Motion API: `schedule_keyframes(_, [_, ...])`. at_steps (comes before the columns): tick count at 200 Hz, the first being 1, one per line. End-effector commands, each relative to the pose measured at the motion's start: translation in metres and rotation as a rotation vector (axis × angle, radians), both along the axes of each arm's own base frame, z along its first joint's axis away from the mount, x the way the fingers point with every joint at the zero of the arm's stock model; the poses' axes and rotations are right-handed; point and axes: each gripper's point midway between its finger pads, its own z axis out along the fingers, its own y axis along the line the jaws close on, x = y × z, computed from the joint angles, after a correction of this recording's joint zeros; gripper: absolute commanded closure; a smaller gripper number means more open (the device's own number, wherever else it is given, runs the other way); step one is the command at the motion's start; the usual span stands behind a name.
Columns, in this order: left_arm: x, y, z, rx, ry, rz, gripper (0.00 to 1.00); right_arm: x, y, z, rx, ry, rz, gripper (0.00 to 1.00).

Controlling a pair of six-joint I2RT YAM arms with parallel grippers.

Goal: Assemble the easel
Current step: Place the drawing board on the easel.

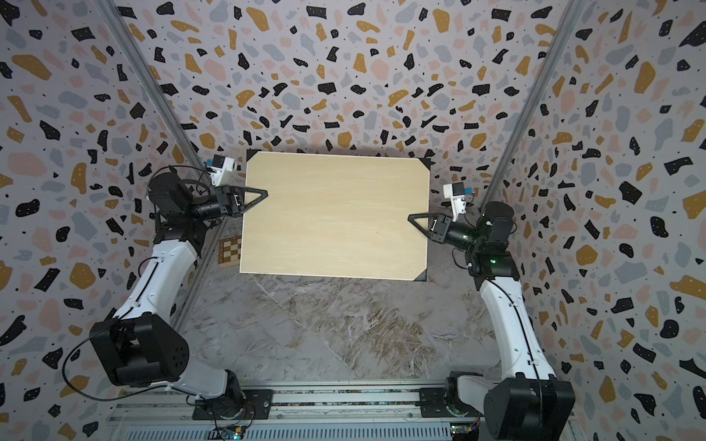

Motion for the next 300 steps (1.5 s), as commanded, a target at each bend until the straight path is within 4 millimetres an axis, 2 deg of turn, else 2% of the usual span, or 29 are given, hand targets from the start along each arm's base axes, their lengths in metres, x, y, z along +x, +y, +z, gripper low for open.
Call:
schedule_keyframes(1, [0.04, 0.007, 0.018, 0.033, -0.234, 0.237, 1.0, -0.036, 0.012, 0.056, -0.075, -0.392, 0.098, 0.88])
schedule_keyframes(31, [0.052, -0.009, 0.009, 0.075, -0.323, 0.257, 1.0, -0.004, 0.004, 0.039, -0.133, -0.403, 0.016, 0.92])
schedule_keyframes(60, [0.073, -0.025, -0.003, 0.103, -0.377, 0.279, 1.0, 0.027, -0.007, 0.026, -0.214, -0.437, -0.105, 0.96])
schedule_keyframes(79, [0.095, -0.036, -0.015, 0.109, -0.372, 0.279, 1.0, 0.042, -0.015, 0.018, -0.245, -0.468, -0.171, 1.0])
schedule_keyframes(126, [0.135, -0.056, -0.028, 0.065, -0.461, 0.313, 1.0, 0.08, -0.03, 0.002, -0.3, -0.499, -0.28, 1.0])
schedule_keyframes(175, [0.173, -0.078, -0.045, 0.073, -0.527, 0.364, 1.0, 0.124, -0.045, -0.024, -0.38, -0.583, -0.382, 1.0])
schedule_keyframes(235, [0.224, -0.105, -0.084, 0.104, -0.56, 0.419, 1.0, 0.171, -0.06, -0.058, -0.462, -0.658, -0.48, 1.0])
schedule_keyframes(275, [0.242, -0.132, -0.096, 0.102, -0.623, 0.434, 1.0, 0.2, -0.062, -0.076, -0.486, -0.7, -0.489, 1.0])
schedule_keyframes(300, [0.249, -0.141, -0.101, 0.124, -0.662, 0.462, 1.0, 0.212, -0.064, -0.082, -0.511, -0.738, -0.504, 1.0])
